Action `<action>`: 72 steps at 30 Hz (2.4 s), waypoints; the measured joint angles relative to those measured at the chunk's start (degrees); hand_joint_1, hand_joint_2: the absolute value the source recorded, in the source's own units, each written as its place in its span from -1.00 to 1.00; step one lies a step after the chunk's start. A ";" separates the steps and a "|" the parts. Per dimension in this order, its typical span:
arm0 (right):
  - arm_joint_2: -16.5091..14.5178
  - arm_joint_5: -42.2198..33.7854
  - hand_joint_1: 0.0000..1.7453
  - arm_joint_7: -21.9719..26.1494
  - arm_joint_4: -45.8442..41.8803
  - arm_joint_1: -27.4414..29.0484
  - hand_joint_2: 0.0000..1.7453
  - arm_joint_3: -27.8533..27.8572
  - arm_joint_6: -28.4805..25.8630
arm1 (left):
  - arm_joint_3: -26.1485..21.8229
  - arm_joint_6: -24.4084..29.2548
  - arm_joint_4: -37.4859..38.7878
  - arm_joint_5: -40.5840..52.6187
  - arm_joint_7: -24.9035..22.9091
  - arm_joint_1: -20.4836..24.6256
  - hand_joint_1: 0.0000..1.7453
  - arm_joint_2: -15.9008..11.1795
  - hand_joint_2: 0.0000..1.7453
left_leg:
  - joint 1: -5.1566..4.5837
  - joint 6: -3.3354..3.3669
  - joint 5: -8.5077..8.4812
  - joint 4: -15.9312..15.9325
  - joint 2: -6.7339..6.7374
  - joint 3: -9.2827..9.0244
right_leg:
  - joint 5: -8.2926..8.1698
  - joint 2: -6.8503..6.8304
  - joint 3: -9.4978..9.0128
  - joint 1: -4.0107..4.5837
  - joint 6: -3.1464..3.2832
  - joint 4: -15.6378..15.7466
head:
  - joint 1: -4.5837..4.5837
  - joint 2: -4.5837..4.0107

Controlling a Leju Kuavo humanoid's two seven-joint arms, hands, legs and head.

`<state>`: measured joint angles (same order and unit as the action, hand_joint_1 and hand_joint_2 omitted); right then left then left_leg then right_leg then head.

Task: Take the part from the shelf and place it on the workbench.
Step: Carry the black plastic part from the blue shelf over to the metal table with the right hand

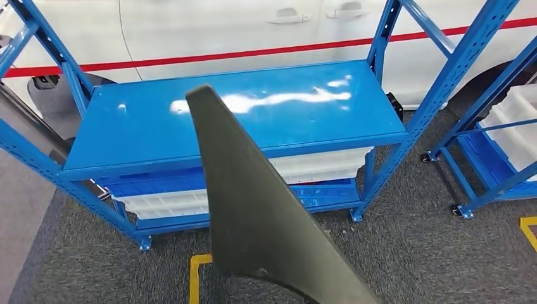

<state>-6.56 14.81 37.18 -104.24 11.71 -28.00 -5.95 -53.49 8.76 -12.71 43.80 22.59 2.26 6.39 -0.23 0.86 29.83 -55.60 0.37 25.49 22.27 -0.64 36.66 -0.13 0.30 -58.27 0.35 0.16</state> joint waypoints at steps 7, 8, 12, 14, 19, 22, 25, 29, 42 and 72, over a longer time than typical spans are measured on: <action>0.33 0.05 1.00 -0.25 0.00 -0.05 1.00 -0.07 -0.49 | -0.25 -0.35 -0.02 0.11 0.24 0.02 -1.00 -0.05 -1.00 | 0.34 0.94 -5.12 -0.10 0.46 6.05 | 10.91 0.39 3.27 -0.72 -1.80 -16.30 | -0.31 0.01; 0.37 0.05 1.00 -0.29 0.00 -0.06 1.00 -0.08 -0.58 | -0.36 -0.36 -0.02 0.16 0.25 0.01 -1.00 -0.05 -1.00 | 0.39 0.76 -5.66 -0.46 0.47 7.10 | 9.21 0.38 1.69 -0.87 -1.90 -15.54 | -0.33 0.01; 0.40 0.05 1.00 -0.39 0.00 -0.35 1.00 -0.43 -0.74 | -0.73 -0.37 -0.04 0.23 0.30 -0.03 -1.00 -0.05 -1.00 | 0.31 -0.44 -7.04 -2.54 0.34 10.01 | 8.65 0.48 -9.22 -0.89 -1.30 -1.52 | -0.37 0.01; 0.42 0.05 1.00 -0.46 0.00 -0.47 1.00 -0.57 -0.71 | -0.89 -0.40 -0.05 0.31 0.36 -0.07 -1.00 -0.05 -1.00 | 0.39 -1.24 -7.88 -2.74 0.31 10.42 | 9.37 0.54 -10.13 -0.52 -0.26 0.69 | -0.42 0.01; 0.39 0.02 1.00 -0.98 0.03 -0.71 1.00 -0.82 -0.73 | -1.11 -0.73 -0.05 0.57 0.41 -0.34 -1.00 -0.18 -1.00 | 0.97 -2.86 0.69 -10.61 0.07 13.33 | 6.02 0.06 -6.59 -0.51 2.12 0.87 | -0.11 -0.01; 0.40 -0.01 1.00 -1.10 0.23 -0.75 1.00 -0.89 -0.74 | -1.14 -0.98 -0.05 0.64 0.41 -0.32 -1.00 -0.24 -1.00 | 0.97 -3.03 3.65 -18.67 0.07 13.57 | 3.93 0.00 -3.67 -0.12 2.18 0.57 | -0.07 0.00; 0.41 -0.01 1.00 -1.12 0.31 -0.80 1.00 -0.92 -0.74 | -1.20 -1.11 -0.08 0.73 0.43 -0.26 -1.00 -0.47 -1.00 | 0.72 -2.13 -0.40 -11.68 -0.02 6.34 | 2.28 -0.02 -1.10 0.12 1.95 -0.12 | -0.06 0.00; 0.42 0.07 1.00 -1.19 0.32 -0.96 1.00 -1.01 -0.81 | -1.34 -1.21 -0.14 0.90 0.59 0.01 -1.00 -0.67 -1.00 | 0.01 -0.79 1.03 0.08 -0.09 -0.80 | 0.24 -0.20 -0.11 0.11 0.80 -0.14 | 0.02 0.01; 1.56 -2.80 1.00 -1.07 1.38 1.10 1.00 -0.99 -1.40 | -3.22 -1.02 -0.16 1.57 0.80 -0.32 -1.00 -0.35 -1.00 | 0.39 -0.43 -5.39 -2.05 2.52 8.28 | 7.34 -2.75 -7.36 -0.93 -1.57 -3.65 | -0.44 0.01; -2.53 0.08 1.00 0.01 0.50 14.85 1.00 12.46 -1.57 | -6.96 -1.90 -0.30 3.76 0.79 -0.47 -1.00 0.57 -1.00 | 0.73 -0.86 -2.01 -0.99 4.39 3.53 | 6.01 -2.33 -3.80 -1.10 -1.46 -2.71 | -0.99 0.01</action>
<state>-9.09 14.88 37.19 -103.74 26.56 -15.54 -7.51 -60.45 6.86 -13.00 47.56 23.38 1.79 6.96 0.49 0.00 27.82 -56.59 4.75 29.02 28.27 -2.96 32.86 -1.24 -1.16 -60.98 -0.63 0.17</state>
